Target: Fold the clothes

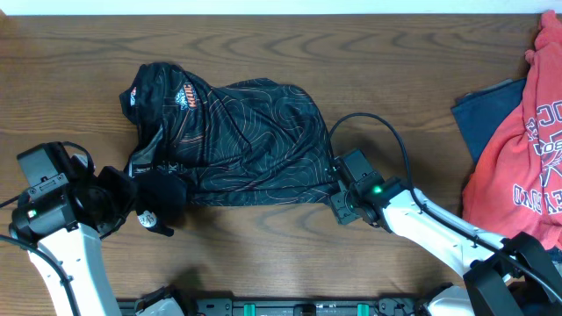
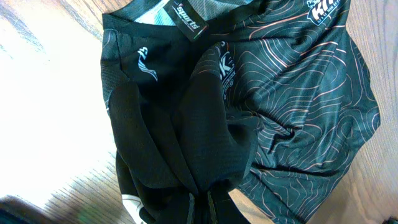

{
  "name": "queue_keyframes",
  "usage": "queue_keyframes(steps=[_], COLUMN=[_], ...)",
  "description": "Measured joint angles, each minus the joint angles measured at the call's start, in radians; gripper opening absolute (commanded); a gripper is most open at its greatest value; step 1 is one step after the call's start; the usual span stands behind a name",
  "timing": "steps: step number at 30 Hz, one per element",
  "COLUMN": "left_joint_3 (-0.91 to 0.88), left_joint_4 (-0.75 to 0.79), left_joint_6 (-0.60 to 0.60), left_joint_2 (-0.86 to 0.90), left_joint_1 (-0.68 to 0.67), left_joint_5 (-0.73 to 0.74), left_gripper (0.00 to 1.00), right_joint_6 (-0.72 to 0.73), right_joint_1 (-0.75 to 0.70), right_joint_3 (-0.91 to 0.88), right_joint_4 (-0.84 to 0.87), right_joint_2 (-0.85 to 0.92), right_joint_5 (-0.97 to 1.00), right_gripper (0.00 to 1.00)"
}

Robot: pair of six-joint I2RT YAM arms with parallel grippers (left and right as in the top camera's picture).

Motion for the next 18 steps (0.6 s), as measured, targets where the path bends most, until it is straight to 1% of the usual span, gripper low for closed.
queue_keyframes(steps=[2, 3, 5, 7, 8, 10, 11, 12, 18], left_joint_3=[0.000, 0.000, 0.000, 0.000, 0.000, 0.000, 0.000, 0.000, 0.000], left_joint_4=[0.000, 0.000, 0.000, 0.000, 0.000, 0.000, 0.000, 0.000, 0.000], left_joint_6=[0.000, 0.000, 0.000, 0.000, 0.000, 0.000, 0.000, 0.000, 0.000], left_joint_2=[0.000, 0.000, 0.000, 0.000, 0.000, 0.000, 0.000, 0.000, 0.000], left_joint_1=[0.000, 0.000, 0.000, 0.000, 0.000, 0.000, 0.000, 0.000, 0.000], left_joint_5=[0.000, 0.000, 0.000, 0.000, 0.000, 0.000, 0.000, 0.000, 0.000], left_gripper=[0.06, 0.06, 0.06, 0.06, 0.06, 0.06, 0.06, 0.06, 0.06], right_joint_6=[0.000, 0.000, -0.002, -0.003, -0.006, -0.011, -0.013, -0.015, 0.048], right_joint_1=[0.000, 0.000, 0.000, 0.000, 0.000, 0.000, 0.000, 0.000, 0.000], right_joint_3=[-0.003, -0.007, -0.018, -0.034, -0.040, -0.049, -0.050, -0.050, -0.050], right_joint_4=[0.006, 0.010, 0.019, 0.030, 0.034, 0.037, 0.037, 0.040, 0.061], right_joint_2=[0.000, 0.000, 0.000, 0.000, 0.000, 0.000, 0.000, 0.000, 0.000], right_joint_5=[-0.001, -0.001, -0.001, -0.001, -0.001, -0.002, 0.001, -0.002, 0.039], right_gripper=[0.57, 0.55, 0.50, 0.43, 0.36, 0.16, 0.04, 0.01, 0.01])
